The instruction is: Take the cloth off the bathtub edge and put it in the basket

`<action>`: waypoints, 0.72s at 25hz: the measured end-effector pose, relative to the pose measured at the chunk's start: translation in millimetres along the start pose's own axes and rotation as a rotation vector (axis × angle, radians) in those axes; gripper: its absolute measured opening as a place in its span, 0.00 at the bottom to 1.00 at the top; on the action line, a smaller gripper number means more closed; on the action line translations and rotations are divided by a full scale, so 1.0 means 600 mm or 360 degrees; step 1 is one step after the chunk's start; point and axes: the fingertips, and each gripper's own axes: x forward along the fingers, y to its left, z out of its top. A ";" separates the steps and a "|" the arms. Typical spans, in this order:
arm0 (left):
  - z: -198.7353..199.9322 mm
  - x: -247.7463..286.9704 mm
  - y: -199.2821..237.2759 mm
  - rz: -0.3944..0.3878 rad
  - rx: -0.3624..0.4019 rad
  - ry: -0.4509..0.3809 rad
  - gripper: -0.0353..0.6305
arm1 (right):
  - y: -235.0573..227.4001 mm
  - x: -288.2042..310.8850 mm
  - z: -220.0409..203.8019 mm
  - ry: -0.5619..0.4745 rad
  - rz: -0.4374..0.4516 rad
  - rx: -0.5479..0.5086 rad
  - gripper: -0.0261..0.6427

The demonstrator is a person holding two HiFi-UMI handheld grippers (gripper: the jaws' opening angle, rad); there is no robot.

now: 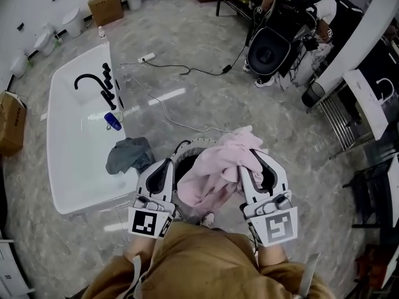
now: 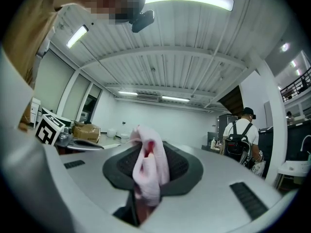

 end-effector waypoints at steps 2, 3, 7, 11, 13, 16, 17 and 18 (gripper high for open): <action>-0.006 0.001 0.005 -0.0004 -0.0002 0.0015 0.06 | 0.002 0.010 -0.008 0.0012 0.0000 0.0002 0.17; -0.009 0.000 0.009 -0.0003 -0.0002 0.0022 0.06 | 0.004 0.015 -0.014 0.0022 0.0003 0.0006 0.17; -0.030 -0.003 0.029 -0.0002 -0.0012 0.0047 0.06 | 0.024 0.039 -0.047 0.0072 0.0016 0.0016 0.17; -0.070 0.015 0.027 -0.0048 -0.0022 0.0146 0.06 | 0.037 0.071 -0.099 0.0131 0.0042 0.0035 0.17; -0.090 0.024 0.029 -0.0047 -0.0055 0.0202 0.06 | 0.038 0.088 -0.129 0.0167 0.0055 0.0043 0.17; -0.127 0.037 0.046 -0.0017 -0.0075 0.0247 0.06 | 0.033 0.122 -0.175 0.0180 0.0066 0.0041 0.17; -0.142 0.038 0.053 -0.0002 -0.0081 0.0263 0.06 | 0.033 0.133 -0.192 0.0183 0.0072 0.0042 0.17; -0.159 0.038 0.060 0.0012 -0.0087 0.0280 0.06 | 0.034 0.144 -0.212 0.0192 0.0080 0.0042 0.17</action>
